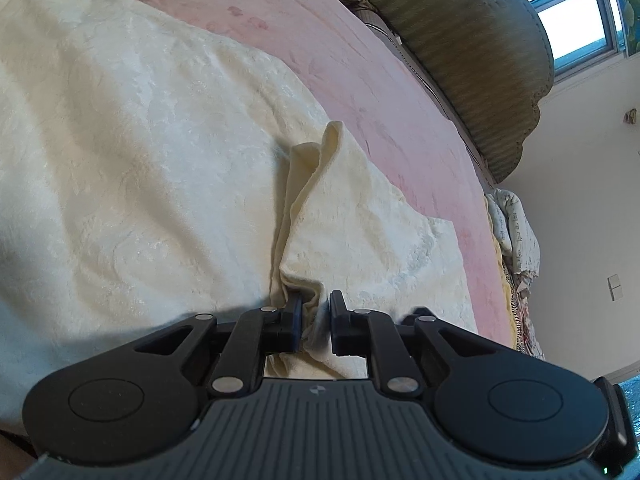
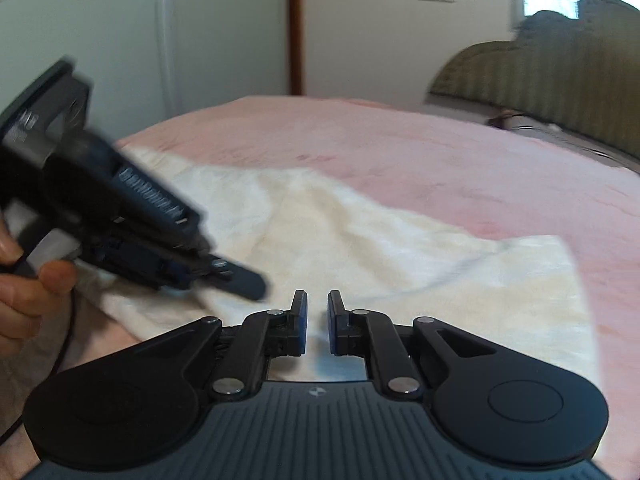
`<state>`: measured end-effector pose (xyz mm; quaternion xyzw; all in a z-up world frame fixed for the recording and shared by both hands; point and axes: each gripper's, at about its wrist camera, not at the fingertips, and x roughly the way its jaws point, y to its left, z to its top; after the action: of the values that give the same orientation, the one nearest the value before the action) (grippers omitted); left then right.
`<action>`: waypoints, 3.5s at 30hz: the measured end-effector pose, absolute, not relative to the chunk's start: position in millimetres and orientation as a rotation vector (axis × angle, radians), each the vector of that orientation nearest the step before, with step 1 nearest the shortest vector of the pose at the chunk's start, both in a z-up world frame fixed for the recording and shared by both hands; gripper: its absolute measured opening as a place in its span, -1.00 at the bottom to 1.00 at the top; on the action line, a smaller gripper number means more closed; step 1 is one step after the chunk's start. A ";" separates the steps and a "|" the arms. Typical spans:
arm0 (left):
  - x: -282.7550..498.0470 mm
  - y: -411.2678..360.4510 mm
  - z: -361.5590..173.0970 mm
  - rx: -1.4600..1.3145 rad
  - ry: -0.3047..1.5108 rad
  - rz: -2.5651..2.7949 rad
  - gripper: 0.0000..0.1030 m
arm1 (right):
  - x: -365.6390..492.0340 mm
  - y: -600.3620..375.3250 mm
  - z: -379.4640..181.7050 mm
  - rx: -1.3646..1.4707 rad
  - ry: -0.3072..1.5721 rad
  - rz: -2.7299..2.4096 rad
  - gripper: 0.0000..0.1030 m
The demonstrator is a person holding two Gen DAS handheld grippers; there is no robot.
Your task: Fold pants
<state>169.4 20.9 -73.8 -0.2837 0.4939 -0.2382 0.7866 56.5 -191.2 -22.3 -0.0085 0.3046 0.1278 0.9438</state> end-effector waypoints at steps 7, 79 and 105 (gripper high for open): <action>166.3 18.1 -74.6 -0.583 1.055 -0.518 -0.61 | 40.4 -265.1 -32.9 0.182 0.716 0.134 -0.79; 123.6 295.3 -40.9 -1.081 0.814 -0.131 0.96 | 77.5 104.3 -37.7 -0.707 0.286 0.709 -0.79; 138.9 241.2 0.8 -0.714 0.674 -0.060 -0.74 | 154.5 6.0 -10.0 -0.110 0.582 0.695 -0.77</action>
<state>138.9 241.2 0.8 -0.3427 0.3234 -0.0288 0.8816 154.5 6.0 -10.0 -0.0532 0.2811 0.3357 0.8975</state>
